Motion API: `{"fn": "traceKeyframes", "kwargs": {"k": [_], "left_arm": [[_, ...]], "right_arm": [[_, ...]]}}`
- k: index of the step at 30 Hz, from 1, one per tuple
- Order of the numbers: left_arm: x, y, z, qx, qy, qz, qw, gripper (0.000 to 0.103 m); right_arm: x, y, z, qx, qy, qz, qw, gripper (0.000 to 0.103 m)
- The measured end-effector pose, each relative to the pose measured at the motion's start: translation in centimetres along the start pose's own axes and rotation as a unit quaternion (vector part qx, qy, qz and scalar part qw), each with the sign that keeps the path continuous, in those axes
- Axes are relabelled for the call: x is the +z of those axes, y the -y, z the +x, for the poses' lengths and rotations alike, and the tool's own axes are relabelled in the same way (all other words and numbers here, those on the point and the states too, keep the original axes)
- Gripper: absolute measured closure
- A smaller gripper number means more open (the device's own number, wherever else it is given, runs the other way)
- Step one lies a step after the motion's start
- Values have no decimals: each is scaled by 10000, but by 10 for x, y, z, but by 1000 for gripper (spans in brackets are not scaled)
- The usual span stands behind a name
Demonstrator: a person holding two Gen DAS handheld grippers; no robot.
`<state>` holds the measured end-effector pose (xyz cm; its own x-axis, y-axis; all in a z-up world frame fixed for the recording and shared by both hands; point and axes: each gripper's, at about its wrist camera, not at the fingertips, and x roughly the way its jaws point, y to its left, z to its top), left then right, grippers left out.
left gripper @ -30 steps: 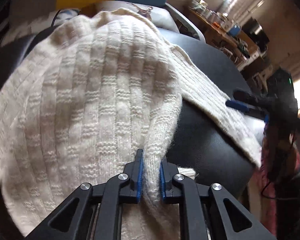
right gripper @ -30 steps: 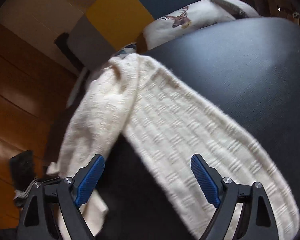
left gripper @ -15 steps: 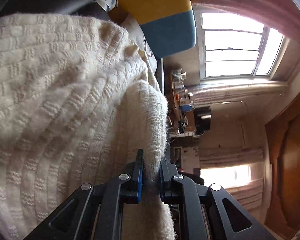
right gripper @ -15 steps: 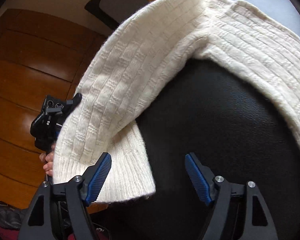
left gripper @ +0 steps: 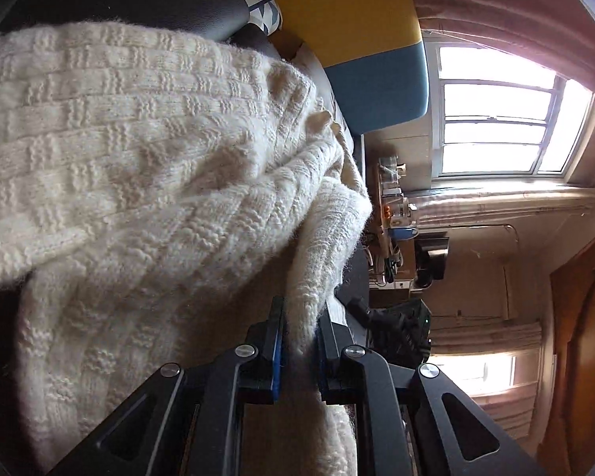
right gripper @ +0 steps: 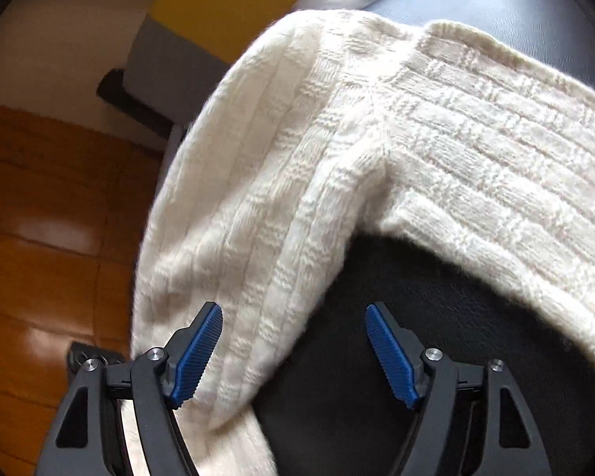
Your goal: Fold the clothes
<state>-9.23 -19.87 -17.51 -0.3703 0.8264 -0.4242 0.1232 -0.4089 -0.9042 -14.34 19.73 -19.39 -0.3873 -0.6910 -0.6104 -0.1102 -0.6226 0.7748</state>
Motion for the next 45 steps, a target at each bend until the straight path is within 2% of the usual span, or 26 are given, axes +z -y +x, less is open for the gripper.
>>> {"fn": "traceKeyframes", "kwargs": {"k": [1,3,4,6,7,8,10,12,15,16,19,21,25,26,27,28,29,32,34,37,39,42,45], "left_arm": [[0,2,0,62,-10,54,10000,90],[3,8,3,309,-23,172,9994,89],[3,10,4,470,-26,240,9986,89],[1,12,3,888,-16,384,9953,88],[-1,11,3,1089,-14,447,9930,86],[-1,12,4,1298,-6,500,9903,83],[-5,7,4,1522,-8,600,9865,81],[-8,4,5,1630,-14,664,9844,78],[-11,12,16,1753,4,763,9816,78],[-11,15,20,1783,9,785,9808,78],[-10,15,25,1784,-18,748,9811,77],[-7,17,34,1765,-52,682,9819,76],[-6,15,34,1712,-70,559,9836,75],[-5,14,32,1710,-85,537,9838,75],[-5,15,31,1725,-99,546,9834,74],[-7,17,31,1762,-108,584,9826,73],[-8,19,31,1804,-116,634,9815,72],[-15,27,34,1941,-167,813,9775,67],[-22,33,37,2005,-226,940,9749,66],[-34,46,43,2012,-370,1223,9712,63],[-45,55,49,2026,-504,1472,9668,62],[-60,65,57,2215,-606,1816,9562,62],[-71,79,56,2412,-467,2118,9459,62]], "right_arm": [[2,-1,4,140,-64,1,9999,28],[4,-4,13,401,-231,-57,9989,37],[4,-5,13,781,-299,55,9965,38],[4,-8,-1,1970,-291,259,9796,38],[3,-11,-11,2262,-266,246,9734,37],[2,-12,-21,2262,-260,171,9736,36],[-6,-11,-36,1872,-430,-92,9813,34],[-22,1,-41,1577,-808,-66,9842,19],[-61,19,-38,997,-1318,-198,9861,17],[-76,20,-35,857,-1519,-320,9841,17],[-108,-1,-25,873,-1965,-936,9721,18],[-124,-17,-11,640,-2182,-1266,9655,18],[-137,-39,4,320,-1792,-1879,9652,20],[-138,-40,5,182,-1660,-1895,9676,38],[-137,-35,3,149,-1616,-1818,9698,71],[-137,-30,2,134,-1587,-1726,9720,85],[-137,-25,0,118,-1558,-1633,9741,90],[-137,-15,-26,357,-1281,-1617,9779,92],[-134,-17,-58,602,-967,-1732,9783,92],[-134,-26,-120,1029,-507,-2103,9709,92],[-140,-27,-149,773,-361,-2476,9651,90],[-142,-29,-118,-78,-526,-2425,9687,81],[-141,-7,-91,-643,-780,-1995,9747,80]]}}
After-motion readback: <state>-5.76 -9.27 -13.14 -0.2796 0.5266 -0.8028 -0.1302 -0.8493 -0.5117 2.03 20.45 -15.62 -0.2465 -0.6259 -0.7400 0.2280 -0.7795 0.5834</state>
